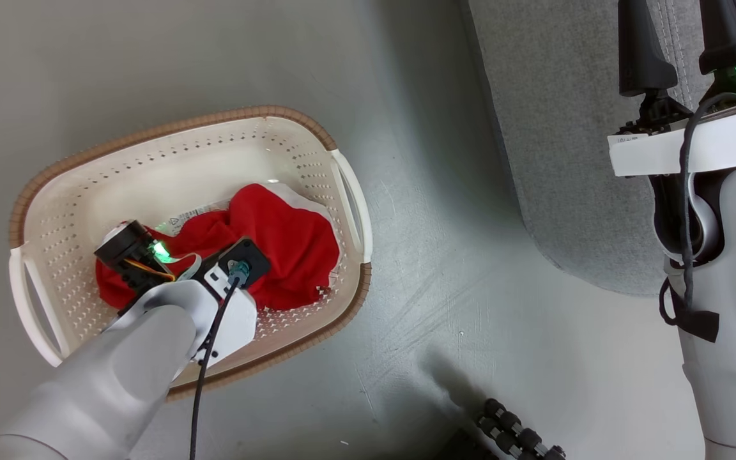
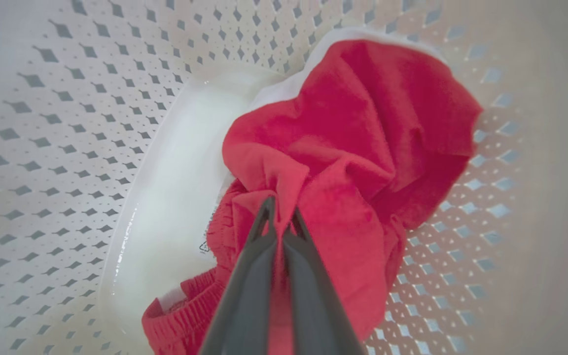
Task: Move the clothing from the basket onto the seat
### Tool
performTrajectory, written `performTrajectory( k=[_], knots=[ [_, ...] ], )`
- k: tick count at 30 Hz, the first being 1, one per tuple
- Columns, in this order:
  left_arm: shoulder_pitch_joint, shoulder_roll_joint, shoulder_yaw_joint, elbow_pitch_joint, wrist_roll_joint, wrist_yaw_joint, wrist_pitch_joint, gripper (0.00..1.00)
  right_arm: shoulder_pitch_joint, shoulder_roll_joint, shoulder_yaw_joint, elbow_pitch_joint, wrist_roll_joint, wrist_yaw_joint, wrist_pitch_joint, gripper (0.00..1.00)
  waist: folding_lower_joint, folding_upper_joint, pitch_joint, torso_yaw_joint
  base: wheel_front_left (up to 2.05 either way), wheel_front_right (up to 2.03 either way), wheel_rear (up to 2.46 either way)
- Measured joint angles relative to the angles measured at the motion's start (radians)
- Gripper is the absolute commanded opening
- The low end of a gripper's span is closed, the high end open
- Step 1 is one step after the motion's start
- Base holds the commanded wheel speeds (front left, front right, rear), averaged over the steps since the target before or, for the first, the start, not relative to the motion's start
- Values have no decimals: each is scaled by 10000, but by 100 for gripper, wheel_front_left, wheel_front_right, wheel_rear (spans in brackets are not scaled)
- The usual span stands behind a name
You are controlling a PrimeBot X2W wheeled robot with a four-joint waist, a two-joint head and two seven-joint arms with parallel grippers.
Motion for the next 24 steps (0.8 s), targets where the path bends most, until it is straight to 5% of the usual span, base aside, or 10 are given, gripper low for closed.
performTrajectory(
  k=[24],
  knots=[
    [-41,-299,1503,-1478,-1279,520,-1751,0,418,-12,-98,646,-851,0,-13,100,0,0,-1519,981,0,0,0]
  ],
)
